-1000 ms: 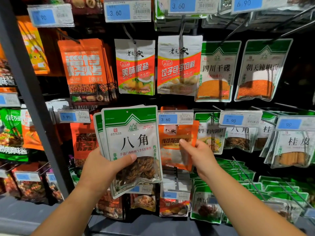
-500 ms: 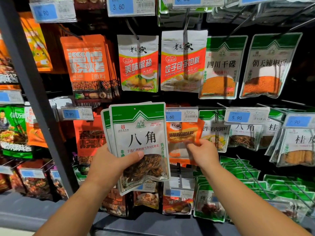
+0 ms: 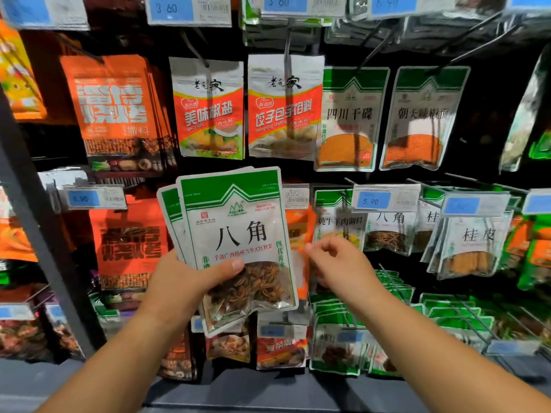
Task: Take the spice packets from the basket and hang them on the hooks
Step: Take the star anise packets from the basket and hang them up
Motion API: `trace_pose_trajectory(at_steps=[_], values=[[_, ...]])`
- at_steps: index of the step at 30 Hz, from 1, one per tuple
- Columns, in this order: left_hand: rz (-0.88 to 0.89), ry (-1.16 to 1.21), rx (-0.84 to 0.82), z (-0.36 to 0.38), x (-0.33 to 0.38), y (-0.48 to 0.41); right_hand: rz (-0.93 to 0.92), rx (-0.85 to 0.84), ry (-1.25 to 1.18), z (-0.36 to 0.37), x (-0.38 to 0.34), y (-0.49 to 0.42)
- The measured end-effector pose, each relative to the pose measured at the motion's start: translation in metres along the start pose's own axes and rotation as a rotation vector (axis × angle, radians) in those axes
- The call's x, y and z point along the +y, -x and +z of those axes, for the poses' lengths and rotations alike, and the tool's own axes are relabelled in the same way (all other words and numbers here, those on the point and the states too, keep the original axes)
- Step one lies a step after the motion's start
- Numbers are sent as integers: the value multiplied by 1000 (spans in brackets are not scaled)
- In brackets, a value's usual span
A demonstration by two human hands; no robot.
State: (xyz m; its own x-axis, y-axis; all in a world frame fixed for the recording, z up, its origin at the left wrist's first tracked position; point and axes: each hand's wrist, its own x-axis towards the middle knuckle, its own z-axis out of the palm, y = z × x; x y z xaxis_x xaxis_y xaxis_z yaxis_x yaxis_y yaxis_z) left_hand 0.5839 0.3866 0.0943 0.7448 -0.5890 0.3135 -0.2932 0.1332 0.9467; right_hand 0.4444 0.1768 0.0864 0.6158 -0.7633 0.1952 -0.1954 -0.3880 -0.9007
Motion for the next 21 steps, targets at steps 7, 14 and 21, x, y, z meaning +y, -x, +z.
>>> trace_pose_trajectory(at_steps=[7,14,21], values=[[23,34,-93,35,5,6,-25,-189,-303,-43,-32,37],[55,76,-176,84,15,15,-125,-137,-196,-87,-21,48],[84,155,-249,147,18,25,-9,-67,-367,-132,4,55]])
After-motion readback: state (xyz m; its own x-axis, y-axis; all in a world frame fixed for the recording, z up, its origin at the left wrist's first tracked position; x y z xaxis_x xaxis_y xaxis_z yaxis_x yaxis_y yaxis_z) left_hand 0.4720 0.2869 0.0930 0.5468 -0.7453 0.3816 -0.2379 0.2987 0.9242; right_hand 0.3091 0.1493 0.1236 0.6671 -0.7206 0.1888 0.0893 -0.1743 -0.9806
